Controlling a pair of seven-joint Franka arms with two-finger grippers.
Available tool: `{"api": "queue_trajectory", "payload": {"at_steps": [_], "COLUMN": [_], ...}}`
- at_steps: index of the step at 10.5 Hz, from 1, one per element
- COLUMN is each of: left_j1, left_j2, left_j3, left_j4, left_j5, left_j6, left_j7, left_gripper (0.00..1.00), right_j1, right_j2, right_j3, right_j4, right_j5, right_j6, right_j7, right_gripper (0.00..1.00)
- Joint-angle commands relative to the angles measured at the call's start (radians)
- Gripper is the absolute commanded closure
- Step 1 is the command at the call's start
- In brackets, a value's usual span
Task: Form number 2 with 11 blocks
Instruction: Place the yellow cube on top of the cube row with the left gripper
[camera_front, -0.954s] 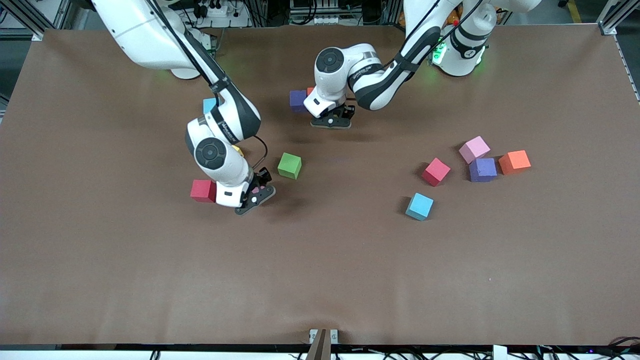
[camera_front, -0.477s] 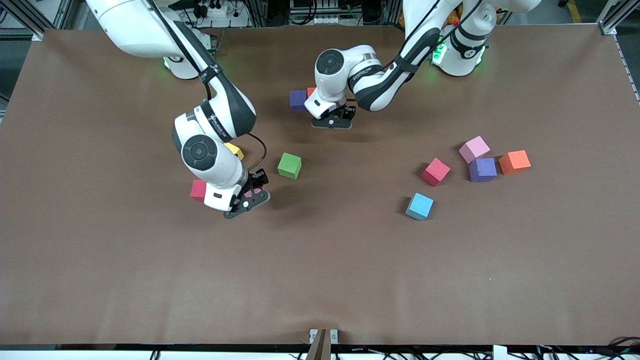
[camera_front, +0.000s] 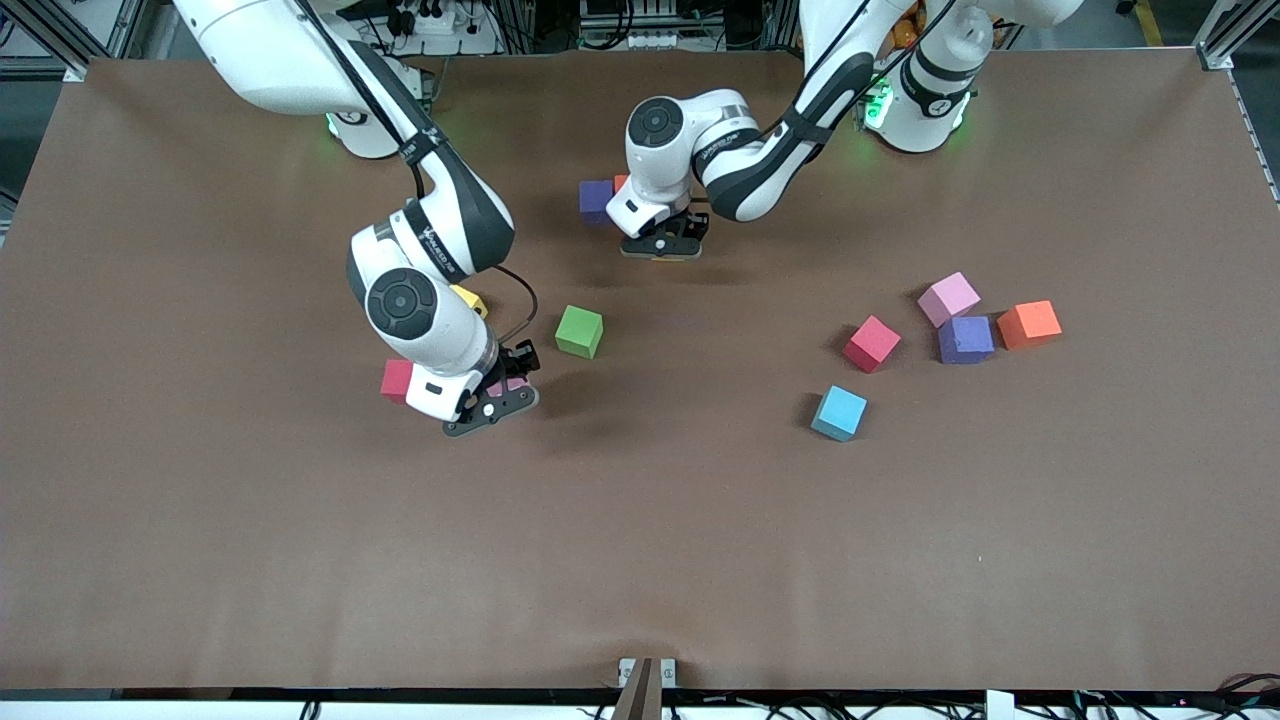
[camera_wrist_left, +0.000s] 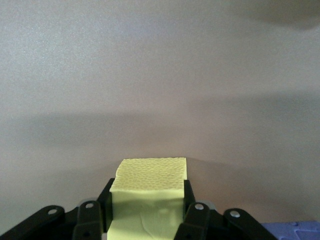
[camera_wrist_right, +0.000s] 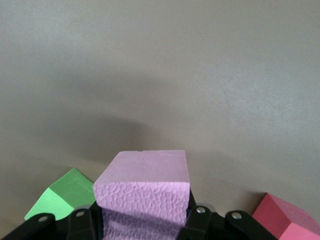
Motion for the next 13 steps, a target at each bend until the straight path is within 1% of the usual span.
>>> {"api": "queue_trajectory", "payload": {"at_steps": [1,7,8,9,10,11,13], "left_j1": [-0.024,-0.036,-0.042,-0.048,-0.048,-0.048,-0.048], "left_j2": [0.011,0.028,0.034,0.04,0.045,0.049,0.054], "left_j3": [0.016,0.016,0.017,0.017,0.019,0.019,0.023], "left_j4": [0.008,0.014,0.014,0.014,0.014,0.013,0.006], "left_j5": [-0.011,-0.018,-0.018,-0.018,-0.017,-0.015,-0.003], "left_j6": [0.01,0.01,0.01,0.01,0.01,0.008,-0.002], "left_j7": [-0.017,-0.032,-0.041,-0.049,-0.052,-0.053,-0.06], "left_gripper": [0.68,0.68,0.67,0.63,0.48,0.0,0.0], "right_j1": [-0.006,-0.012,-0.017,-0.017,-0.017,-0.017,-0.017], "right_j2": [0.001,-0.016,-0.016,-0.017,-0.017,-0.017,-0.017], "right_j3": [0.009,0.009,0.009,0.009,0.009,0.01,0.01], "right_j4": [0.02,0.027,0.027,0.026,0.027,0.027,0.029], "right_j5": [-0.004,-0.003,-0.003,-0.003,-0.003,-0.003,-0.003], "right_j6": [-0.014,-0.036,-0.036,-0.036,-0.036,-0.036,-0.036], "right_j7": [0.028,0.058,0.058,0.058,0.061,0.068,0.079], "right_gripper": [1.0,1.0,1.0,1.0,1.0,1.0,1.0]}}
